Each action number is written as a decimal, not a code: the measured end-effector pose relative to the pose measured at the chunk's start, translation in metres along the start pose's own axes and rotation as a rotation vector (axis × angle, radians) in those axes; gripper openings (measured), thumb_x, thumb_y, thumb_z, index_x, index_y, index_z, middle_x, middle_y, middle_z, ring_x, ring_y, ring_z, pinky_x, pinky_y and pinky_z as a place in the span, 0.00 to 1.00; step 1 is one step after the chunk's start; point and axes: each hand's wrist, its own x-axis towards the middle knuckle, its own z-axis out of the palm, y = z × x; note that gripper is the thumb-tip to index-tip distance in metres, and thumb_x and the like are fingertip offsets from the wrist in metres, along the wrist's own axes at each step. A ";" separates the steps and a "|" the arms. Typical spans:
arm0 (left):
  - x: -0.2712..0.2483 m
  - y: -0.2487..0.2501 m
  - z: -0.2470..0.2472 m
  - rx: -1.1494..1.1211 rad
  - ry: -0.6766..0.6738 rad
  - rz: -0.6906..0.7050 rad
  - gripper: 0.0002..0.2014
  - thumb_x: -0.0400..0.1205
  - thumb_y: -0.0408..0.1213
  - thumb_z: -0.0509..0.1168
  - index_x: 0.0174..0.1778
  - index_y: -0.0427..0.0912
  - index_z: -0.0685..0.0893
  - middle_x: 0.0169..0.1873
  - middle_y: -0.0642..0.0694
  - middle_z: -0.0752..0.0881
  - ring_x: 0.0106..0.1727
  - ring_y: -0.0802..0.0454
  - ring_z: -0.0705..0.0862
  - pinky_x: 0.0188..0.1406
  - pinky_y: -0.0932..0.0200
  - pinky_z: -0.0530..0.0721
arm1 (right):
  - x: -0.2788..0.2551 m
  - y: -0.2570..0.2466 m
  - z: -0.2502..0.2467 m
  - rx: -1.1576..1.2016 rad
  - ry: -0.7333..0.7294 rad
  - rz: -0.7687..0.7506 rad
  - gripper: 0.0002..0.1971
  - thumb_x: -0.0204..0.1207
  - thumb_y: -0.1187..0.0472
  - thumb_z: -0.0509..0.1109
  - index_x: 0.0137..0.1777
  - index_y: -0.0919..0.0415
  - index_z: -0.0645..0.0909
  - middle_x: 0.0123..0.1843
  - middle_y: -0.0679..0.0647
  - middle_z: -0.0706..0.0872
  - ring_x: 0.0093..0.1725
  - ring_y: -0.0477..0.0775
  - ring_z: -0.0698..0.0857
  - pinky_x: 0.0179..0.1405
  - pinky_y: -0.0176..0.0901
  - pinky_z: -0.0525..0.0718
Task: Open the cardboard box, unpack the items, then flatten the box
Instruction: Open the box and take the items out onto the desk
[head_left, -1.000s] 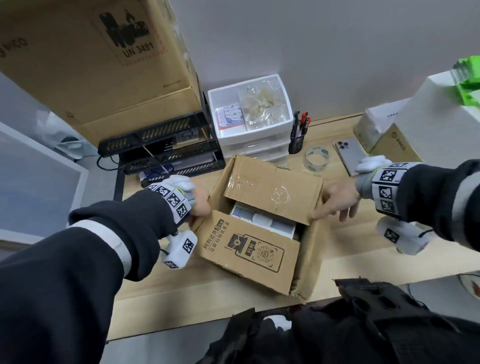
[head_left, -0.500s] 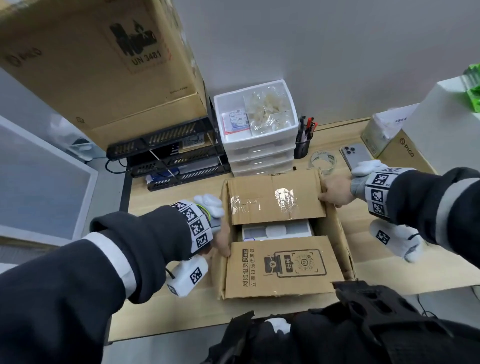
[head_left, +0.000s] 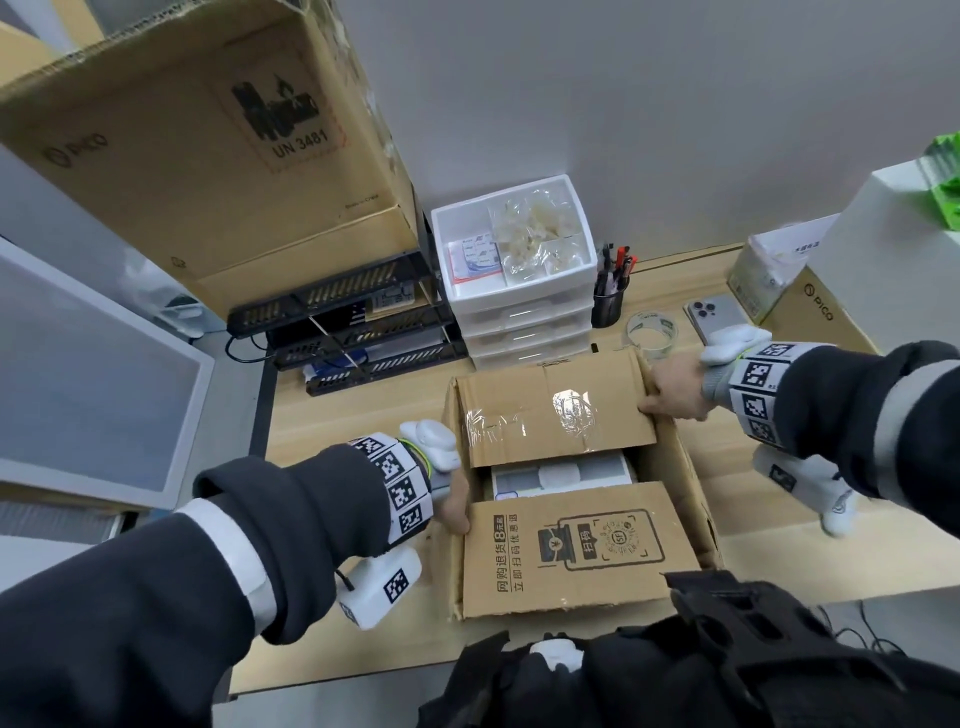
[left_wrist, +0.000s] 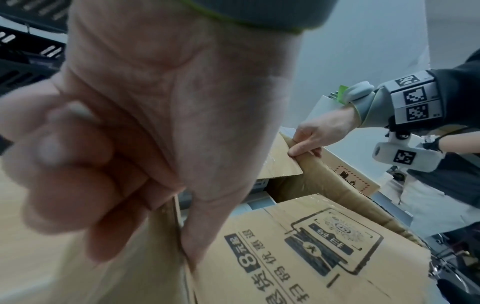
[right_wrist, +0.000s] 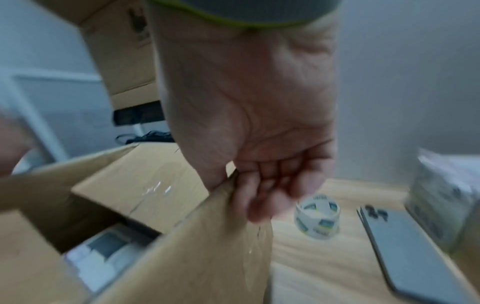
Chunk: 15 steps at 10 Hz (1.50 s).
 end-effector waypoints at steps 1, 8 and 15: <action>0.001 0.007 -0.001 -0.152 0.161 -0.066 0.10 0.86 0.42 0.67 0.39 0.47 0.75 0.41 0.51 0.77 0.45 0.53 0.77 0.28 0.66 0.73 | -0.005 -0.007 -0.004 -0.078 0.149 -0.032 0.24 0.83 0.42 0.58 0.29 0.57 0.72 0.32 0.53 0.80 0.33 0.56 0.81 0.41 0.44 0.81; 0.025 0.017 -0.019 -0.380 0.380 0.096 0.16 0.87 0.41 0.61 0.63 0.36 0.86 0.55 0.41 0.88 0.49 0.47 0.82 0.47 0.57 0.78 | -0.030 -0.060 0.017 0.313 -0.205 -0.215 0.19 0.82 0.39 0.61 0.55 0.54 0.82 0.47 0.50 0.87 0.45 0.50 0.85 0.46 0.41 0.82; -0.044 0.069 0.034 -0.109 0.067 0.284 0.47 0.64 0.67 0.80 0.74 0.48 0.74 0.61 0.50 0.83 0.57 0.47 0.83 0.62 0.48 0.85 | -0.073 -0.061 -0.013 0.533 -0.056 -0.253 0.12 0.84 0.51 0.64 0.47 0.59 0.82 0.44 0.53 0.94 0.42 0.49 0.94 0.47 0.46 0.90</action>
